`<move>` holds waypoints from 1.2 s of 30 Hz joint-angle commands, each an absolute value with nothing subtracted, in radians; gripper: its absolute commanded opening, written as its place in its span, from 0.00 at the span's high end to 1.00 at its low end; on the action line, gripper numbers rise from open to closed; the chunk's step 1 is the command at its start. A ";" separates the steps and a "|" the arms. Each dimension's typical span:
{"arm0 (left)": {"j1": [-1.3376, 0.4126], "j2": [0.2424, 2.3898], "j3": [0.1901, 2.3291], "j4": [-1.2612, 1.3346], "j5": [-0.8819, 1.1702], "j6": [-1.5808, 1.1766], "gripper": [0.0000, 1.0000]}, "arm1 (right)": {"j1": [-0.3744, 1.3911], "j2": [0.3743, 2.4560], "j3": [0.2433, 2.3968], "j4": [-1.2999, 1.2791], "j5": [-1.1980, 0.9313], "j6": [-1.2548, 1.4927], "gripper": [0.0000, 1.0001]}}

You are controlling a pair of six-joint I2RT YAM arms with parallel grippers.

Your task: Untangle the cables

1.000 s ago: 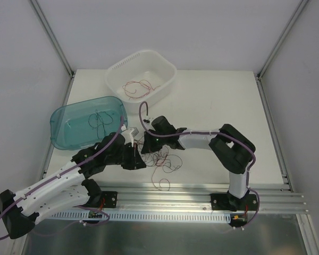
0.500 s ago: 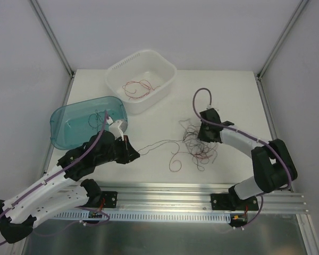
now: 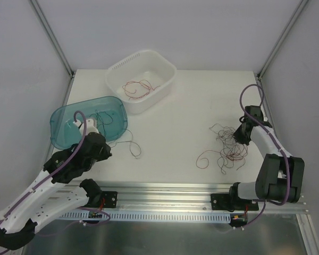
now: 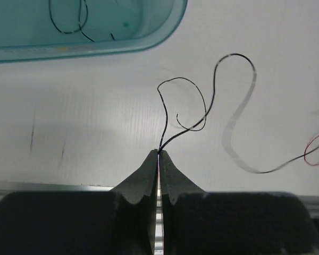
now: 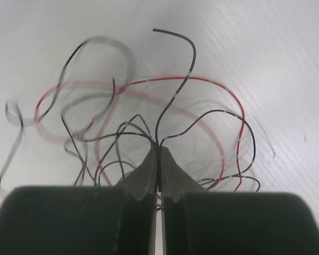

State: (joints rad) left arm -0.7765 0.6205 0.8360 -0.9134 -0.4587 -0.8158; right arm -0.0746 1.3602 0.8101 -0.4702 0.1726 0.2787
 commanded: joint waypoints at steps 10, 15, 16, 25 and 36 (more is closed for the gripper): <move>-0.758 0.581 0.977 -1.045 -0.616 -0.816 1.00 | -0.164 1.315 0.877 -0.520 0.060 0.241 0.99; -0.758 0.618 1.000 -0.933 -0.486 -0.733 1.00 | -0.062 1.276 0.864 -0.541 0.046 0.227 0.91; -0.758 0.626 1.009 -0.905 -0.468 -0.715 1.00 | -0.045 1.267 0.858 -0.543 0.046 0.222 0.88; -0.758 0.797 1.199 -0.805 -0.360 -0.598 1.00 | 0.204 1.073 0.868 -0.606 0.054 0.146 0.14; -0.510 0.977 1.356 -0.755 -0.380 -0.472 1.00 | 0.385 0.775 0.795 -0.669 0.058 0.186 0.00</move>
State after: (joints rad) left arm -0.5659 0.9611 1.3140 -0.7826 -0.3969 -0.5289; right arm 0.3649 0.8280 0.8219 -0.6228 0.0547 0.1711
